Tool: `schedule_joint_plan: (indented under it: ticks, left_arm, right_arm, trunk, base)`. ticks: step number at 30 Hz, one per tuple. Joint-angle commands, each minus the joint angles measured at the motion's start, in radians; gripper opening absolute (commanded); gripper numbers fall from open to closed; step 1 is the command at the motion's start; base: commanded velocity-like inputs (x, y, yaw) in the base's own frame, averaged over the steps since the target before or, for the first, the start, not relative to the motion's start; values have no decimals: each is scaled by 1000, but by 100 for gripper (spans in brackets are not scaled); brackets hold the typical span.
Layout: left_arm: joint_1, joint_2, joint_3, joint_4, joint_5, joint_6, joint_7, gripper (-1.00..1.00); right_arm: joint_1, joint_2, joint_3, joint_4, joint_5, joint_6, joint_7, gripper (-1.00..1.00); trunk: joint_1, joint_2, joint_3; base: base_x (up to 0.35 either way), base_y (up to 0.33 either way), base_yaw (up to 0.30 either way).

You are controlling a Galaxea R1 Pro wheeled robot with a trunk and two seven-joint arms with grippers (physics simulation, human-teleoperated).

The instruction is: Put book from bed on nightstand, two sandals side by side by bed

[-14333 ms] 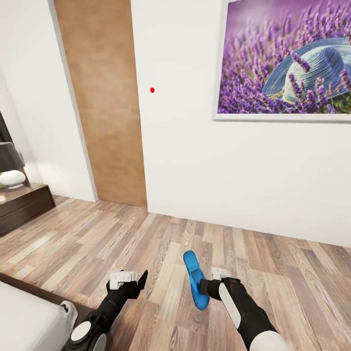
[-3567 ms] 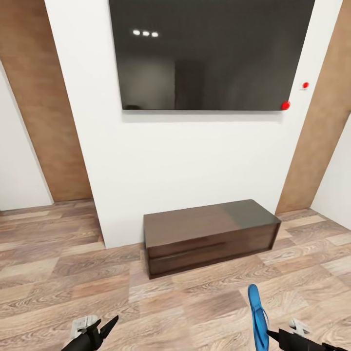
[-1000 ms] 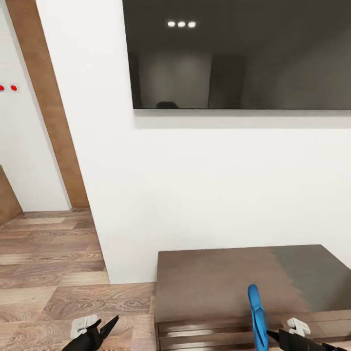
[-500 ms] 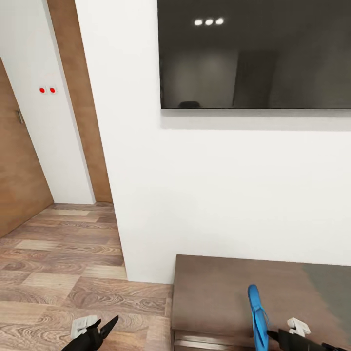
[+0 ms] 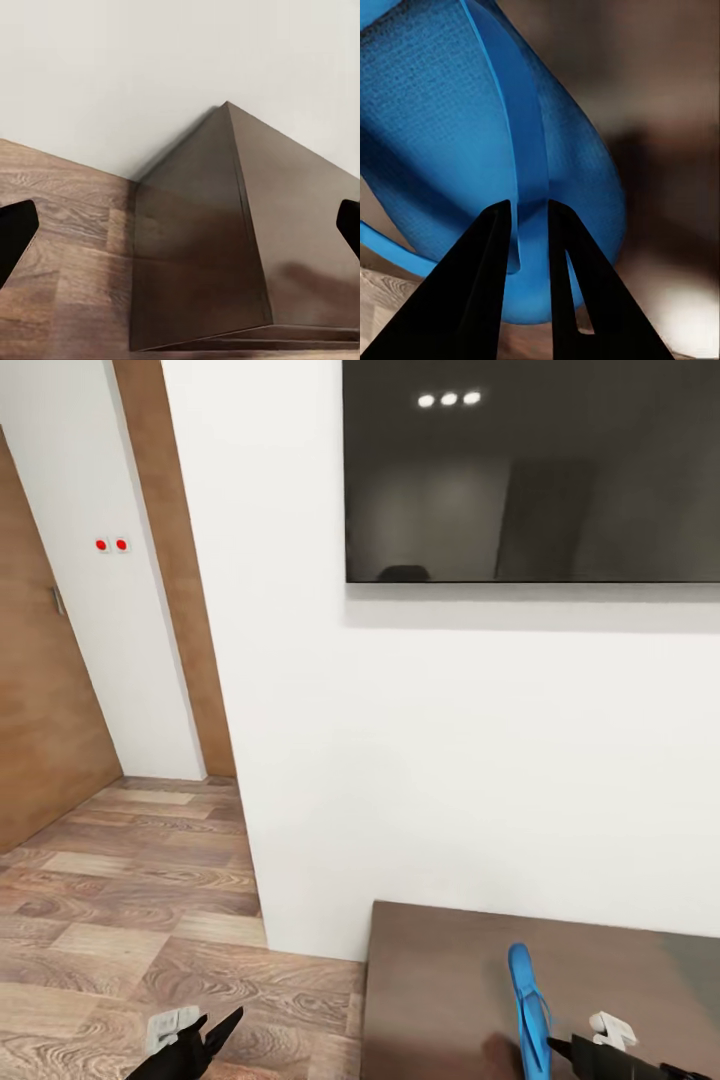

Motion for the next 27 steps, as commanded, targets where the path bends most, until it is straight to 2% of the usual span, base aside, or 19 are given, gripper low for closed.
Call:
schedule_joint_plan:
  ticks: [1,27]
  left_arm:
    - [-1,0,1,0,9,10,-4,100]
    - [-1,0,1,0,9,10,-7,100]
  right_arm:
    - [0,-1,4,-1,-11,10,1,-100]
    - [0,-1,3,-1,-11,10,1,-100]
  trunk:
    - [0,0,-1]
    - [0,0,-1]
  base:
    - [5,0,275]
    - [0,0,292]
